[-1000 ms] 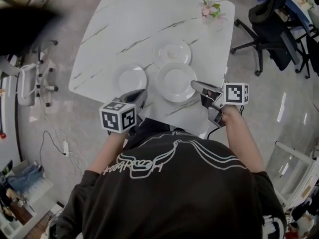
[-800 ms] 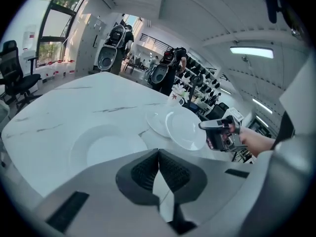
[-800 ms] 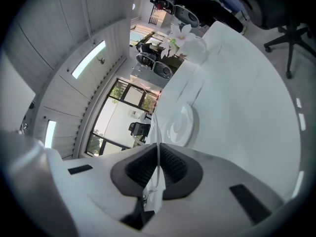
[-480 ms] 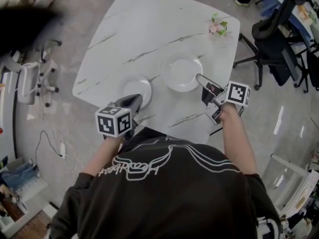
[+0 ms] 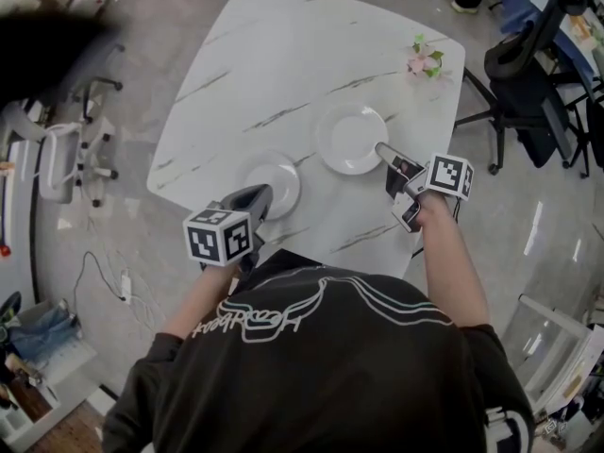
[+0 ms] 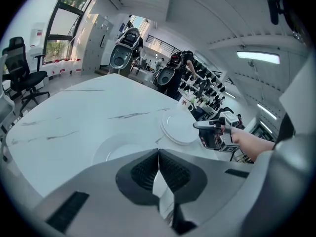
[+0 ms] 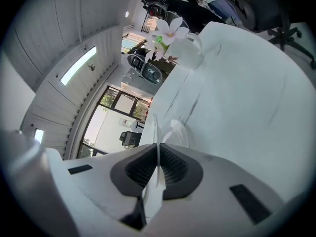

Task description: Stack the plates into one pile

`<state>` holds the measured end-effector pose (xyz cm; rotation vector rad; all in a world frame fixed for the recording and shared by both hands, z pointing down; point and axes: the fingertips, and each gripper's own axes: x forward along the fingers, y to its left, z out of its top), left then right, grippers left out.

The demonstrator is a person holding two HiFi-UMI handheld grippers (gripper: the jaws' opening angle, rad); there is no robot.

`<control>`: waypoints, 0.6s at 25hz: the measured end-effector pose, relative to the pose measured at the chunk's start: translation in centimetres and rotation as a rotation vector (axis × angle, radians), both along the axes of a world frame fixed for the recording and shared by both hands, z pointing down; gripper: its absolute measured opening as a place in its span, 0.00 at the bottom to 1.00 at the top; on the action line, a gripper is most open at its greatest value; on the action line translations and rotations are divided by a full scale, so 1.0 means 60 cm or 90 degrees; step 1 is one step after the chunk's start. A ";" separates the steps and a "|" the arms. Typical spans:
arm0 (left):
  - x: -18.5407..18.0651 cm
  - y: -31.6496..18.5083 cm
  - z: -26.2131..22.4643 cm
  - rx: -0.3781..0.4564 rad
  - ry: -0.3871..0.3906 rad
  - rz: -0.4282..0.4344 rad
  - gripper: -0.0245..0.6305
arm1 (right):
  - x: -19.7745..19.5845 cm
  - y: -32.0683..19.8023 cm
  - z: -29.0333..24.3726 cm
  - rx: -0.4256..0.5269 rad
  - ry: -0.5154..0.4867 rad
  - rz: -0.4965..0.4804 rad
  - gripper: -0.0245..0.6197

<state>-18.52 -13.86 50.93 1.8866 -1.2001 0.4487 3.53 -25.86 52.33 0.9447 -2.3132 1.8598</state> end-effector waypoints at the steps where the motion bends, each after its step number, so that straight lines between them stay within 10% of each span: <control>1: -0.001 -0.001 0.001 -0.001 0.002 -0.001 0.07 | 0.000 0.000 0.004 -0.006 0.002 0.002 0.10; 9: -0.013 -0.008 0.005 -0.001 -0.001 -0.008 0.07 | 0.002 -0.009 0.022 0.016 0.058 0.003 0.11; 15: -0.008 -0.007 0.005 -0.001 -0.001 -0.010 0.07 | -0.027 0.013 0.021 0.134 0.201 -0.158 0.37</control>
